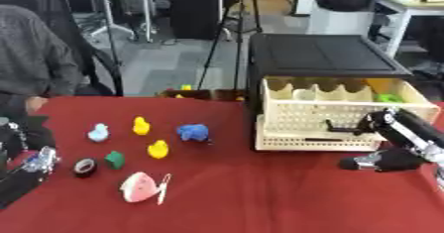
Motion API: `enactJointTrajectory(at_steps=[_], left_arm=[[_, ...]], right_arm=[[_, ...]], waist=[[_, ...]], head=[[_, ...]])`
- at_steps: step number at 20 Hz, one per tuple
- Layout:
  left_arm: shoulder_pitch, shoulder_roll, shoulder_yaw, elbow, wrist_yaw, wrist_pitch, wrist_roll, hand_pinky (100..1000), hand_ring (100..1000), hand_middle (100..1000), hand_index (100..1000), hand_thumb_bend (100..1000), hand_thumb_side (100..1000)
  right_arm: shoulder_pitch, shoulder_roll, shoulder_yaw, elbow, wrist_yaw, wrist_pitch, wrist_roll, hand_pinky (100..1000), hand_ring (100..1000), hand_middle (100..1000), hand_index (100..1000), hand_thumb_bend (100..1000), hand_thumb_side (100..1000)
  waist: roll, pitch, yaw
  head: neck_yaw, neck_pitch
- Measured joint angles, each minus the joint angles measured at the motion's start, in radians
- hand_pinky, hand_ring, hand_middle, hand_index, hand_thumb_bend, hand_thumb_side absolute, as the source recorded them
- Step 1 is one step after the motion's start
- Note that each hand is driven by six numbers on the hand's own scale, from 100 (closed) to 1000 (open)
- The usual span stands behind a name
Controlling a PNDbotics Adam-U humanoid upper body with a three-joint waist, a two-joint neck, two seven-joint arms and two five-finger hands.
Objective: Pick up objects from table and place into drawer.
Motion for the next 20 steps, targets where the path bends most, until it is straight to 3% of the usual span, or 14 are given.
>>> enactJointTrajectory(at_steps=[11,15,20], left_arm=[[0.001,0.0,0.0,0.0,-0.001,0.0,0.0,633,573,576,781,100,228],[0.001,0.0,0.0,0.0,-0.001,0.0,0.0,633,574,576,781,100,227],[0.001,0.0,0.0,0.0,-0.001,0.0,0.0,633,574,576,781,100,228]], right_arm=[[0.021,0.0,-0.007,-0.014,-0.001,0.003,-0.002,100,100,100,598,1000,720],[0.022,0.0,-0.008,-0.014,-0.004,0.004,-0.004,100,100,100,752,1000,721],[0.022,0.001,-0.008,-0.013,-0.01,0.005,-0.009,100,100,100,794,1000,723]], waist=[[0.0,-0.002,-0.005],[0.001,-0.002,-0.005],[0.001,-0.002,-0.005]], head=[[0.0,0.0],[0.0,0.0],[0.0,0.0]])
